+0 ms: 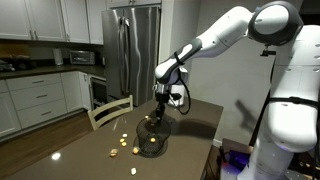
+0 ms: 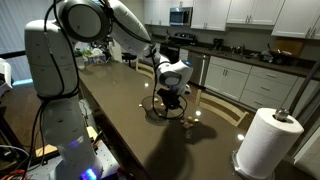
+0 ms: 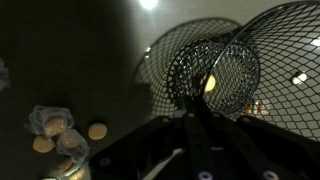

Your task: Pick up the black basket then place it down again

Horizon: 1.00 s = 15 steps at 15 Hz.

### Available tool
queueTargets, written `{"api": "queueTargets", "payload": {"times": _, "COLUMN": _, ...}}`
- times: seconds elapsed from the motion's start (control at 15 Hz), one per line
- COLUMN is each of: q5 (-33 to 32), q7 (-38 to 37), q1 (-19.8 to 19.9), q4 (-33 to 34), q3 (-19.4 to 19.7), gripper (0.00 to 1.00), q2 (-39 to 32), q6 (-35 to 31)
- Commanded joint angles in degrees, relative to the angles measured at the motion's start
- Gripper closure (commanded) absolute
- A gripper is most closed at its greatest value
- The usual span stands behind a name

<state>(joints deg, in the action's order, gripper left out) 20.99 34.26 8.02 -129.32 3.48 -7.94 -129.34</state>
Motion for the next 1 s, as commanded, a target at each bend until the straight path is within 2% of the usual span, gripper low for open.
{"api": "queueTargets", "payload": {"times": 0.0, "q5": 0.45, "q7": -3.50, "q1": 0.10, "q4": 1.56, "q3": -0.13, "gripper": 0.96, "q2": 1.35, "q6": 3.16}}
{"api": "queueTargets", "payload": {"times": 0.13, "q5": 0.38, "q7": -6.44, "q1": 0.04, "q4": 2.70, "q3": 0.06, "gripper": 0.96, "q2": 1.35, "q6": 4.06}}
{"api": "queueTargets", "payload": {"times": 0.4, "q5": 5.05, "q7": -10.06, "q1": 0.26, "q4": 6.04, "q3": -0.24, "gripper": 0.96, "q2": -0.68, "q6": 6.38}}
{"api": "queueTargets", "payload": {"times": 0.93, "q5": 15.02, "q7": -16.08, "q1": -0.16, "q4": 4.75, "q3": -1.36, "gripper": 0.96, "q2": -1.81, "q6": 2.38}}
